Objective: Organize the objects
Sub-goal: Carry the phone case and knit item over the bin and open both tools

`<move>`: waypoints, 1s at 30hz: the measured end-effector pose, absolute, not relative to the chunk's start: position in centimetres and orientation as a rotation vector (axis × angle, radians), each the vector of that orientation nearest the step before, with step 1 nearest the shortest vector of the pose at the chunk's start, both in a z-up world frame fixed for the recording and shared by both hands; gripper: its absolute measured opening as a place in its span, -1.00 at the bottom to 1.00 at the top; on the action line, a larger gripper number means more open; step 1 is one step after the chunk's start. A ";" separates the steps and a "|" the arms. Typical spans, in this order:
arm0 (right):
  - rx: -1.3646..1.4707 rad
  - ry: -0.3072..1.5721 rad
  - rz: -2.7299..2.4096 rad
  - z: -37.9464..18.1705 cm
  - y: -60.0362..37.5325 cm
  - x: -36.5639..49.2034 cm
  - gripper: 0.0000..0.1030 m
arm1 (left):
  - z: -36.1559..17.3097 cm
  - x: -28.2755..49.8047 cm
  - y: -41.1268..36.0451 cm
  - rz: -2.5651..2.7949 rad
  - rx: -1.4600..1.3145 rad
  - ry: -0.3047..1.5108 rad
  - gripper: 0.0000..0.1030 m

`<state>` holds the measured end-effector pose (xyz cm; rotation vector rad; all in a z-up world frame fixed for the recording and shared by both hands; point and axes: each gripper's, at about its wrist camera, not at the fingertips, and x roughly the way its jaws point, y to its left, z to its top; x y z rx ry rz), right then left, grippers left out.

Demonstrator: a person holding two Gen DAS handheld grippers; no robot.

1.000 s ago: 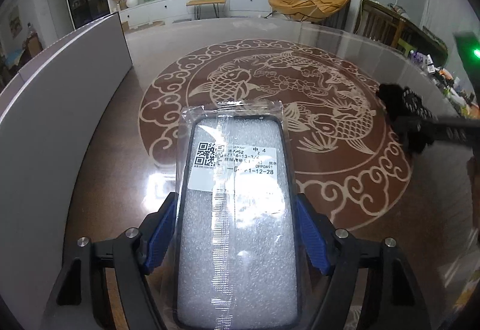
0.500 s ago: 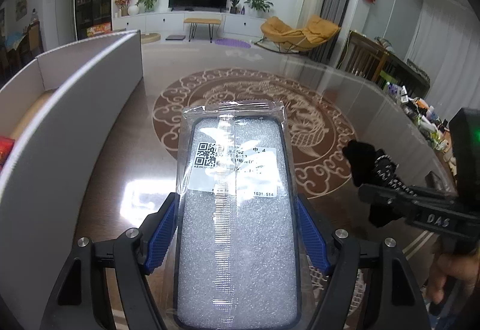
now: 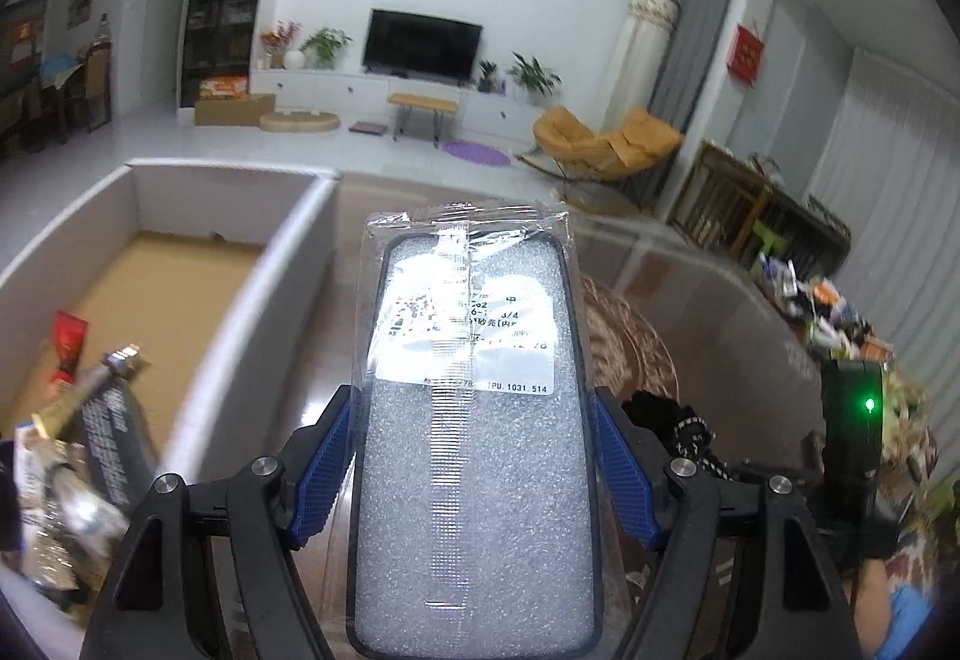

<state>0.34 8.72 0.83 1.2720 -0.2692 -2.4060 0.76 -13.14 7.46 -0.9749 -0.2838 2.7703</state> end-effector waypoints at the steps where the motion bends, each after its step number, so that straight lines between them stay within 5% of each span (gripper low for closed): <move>1: 1.262 -0.262 -2.400 1.1 8.1 0.5 -0.39 | 8.0 1.0 -14.2 2.787 -0.968 -0.298 0.43; 16: 1.002 -0.016 -2.143 12.3 -13.4 -3.3 -0.39 | 6.5 1.7 -34.4 3.100 -1.310 -0.351 0.44; 22: 1.082 0.250 -2.039 9.8 -24.6 -4.8 -0.36 | 3.6 0.8 -37.5 3.043 -1.494 -0.403 0.46; 26: 1.194 0.411 -1.971 5.4 -28.9 -5.5 0.13 | 2.7 0.7 -38.2 3.036 -1.555 -0.452 0.69; 30: 1.196 0.407 -1.975 5.3 -28.3 -5.4 0.34 | 3.0 1.5 -37.6 3.120 -1.525 -0.423 0.84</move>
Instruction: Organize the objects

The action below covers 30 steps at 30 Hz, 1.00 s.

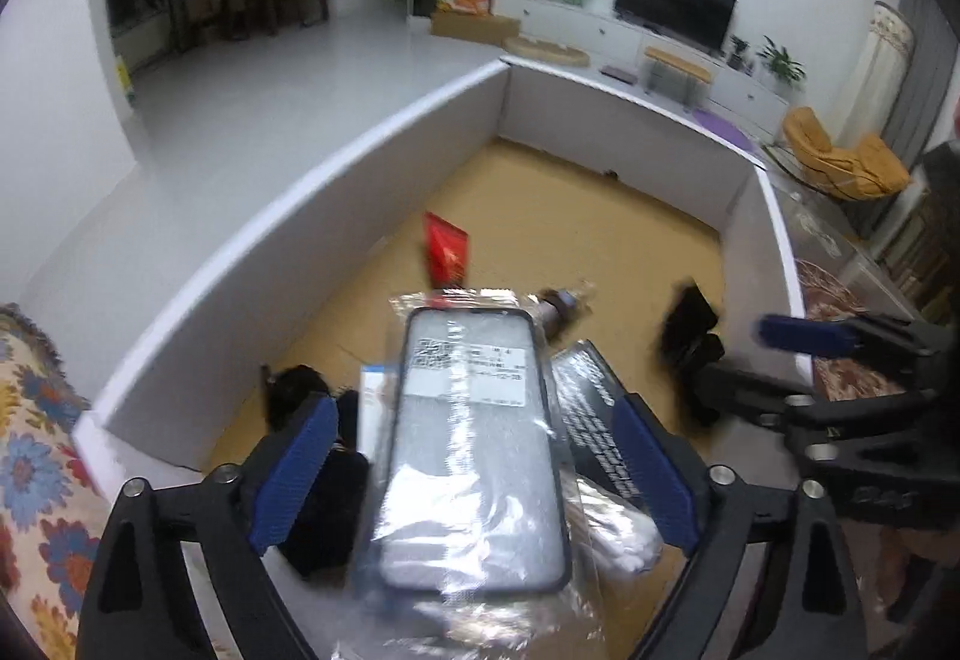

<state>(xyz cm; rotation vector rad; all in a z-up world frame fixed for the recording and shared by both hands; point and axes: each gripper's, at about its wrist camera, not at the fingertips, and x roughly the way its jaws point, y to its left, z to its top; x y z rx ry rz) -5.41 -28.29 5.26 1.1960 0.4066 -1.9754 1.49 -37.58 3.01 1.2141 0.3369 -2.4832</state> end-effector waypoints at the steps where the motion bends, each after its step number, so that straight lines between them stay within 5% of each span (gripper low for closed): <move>1: 1.187 0.398 -1.987 5.7 -27.8 -5.4 0.40 | 3.3 1.6 -37.2 -2.462 1.199 0.297 0.85; 6: 1.118 0.385 -2.070 9.1 -25.8 -4.4 0.78 | 5.1 0.6 -35.6 -2.261 1.212 0.023 0.88; 12: 1.163 0.428 -2.113 11.3 -23.9 -3.6 0.90 | 6.6 1.2 -34.2 -2.356 1.206 0.126 0.88; 30: 1.297 0.451 -2.109 9.7 -25.0 -2.8 0.92 | 7.3 4.1 -35.2 -2.320 1.155 0.230 0.88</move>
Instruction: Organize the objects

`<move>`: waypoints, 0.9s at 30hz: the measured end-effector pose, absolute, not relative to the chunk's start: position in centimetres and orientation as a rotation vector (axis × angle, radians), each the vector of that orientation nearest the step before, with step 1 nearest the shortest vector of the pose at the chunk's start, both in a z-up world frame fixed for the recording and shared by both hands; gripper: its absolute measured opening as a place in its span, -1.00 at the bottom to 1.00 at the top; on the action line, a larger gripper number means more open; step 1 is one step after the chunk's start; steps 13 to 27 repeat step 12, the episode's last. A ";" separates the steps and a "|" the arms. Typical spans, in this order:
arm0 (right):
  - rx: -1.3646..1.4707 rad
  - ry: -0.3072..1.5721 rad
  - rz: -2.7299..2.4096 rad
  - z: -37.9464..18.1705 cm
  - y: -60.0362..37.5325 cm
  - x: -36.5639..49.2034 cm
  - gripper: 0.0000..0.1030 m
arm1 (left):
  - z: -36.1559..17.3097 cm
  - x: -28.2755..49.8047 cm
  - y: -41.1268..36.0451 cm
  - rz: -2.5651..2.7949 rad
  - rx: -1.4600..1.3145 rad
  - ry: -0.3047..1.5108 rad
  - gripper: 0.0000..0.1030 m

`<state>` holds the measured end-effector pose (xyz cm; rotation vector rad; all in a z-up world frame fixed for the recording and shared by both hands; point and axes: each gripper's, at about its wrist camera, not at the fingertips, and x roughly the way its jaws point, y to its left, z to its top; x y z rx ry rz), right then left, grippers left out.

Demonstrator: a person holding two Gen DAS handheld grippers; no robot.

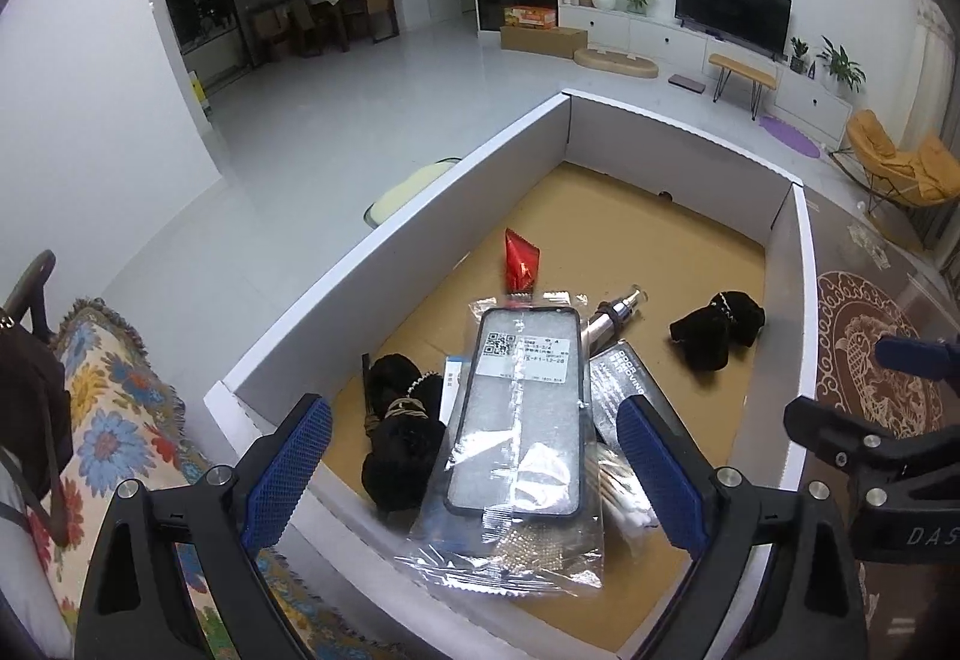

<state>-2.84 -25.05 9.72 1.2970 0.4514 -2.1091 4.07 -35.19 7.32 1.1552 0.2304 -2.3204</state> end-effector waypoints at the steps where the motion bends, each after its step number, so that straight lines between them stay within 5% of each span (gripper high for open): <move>1: 1.299 0.446 -2.104 9.7 -25.1 -2.8 0.92 | 7.3 4.1 -35.2 -2.318 1.150 0.226 0.88; 27: 1.266 0.455 -2.108 9.4 -26.0 -2.4 0.92 | 8.0 4.8 -35.2 -2.326 1.075 0.240 0.98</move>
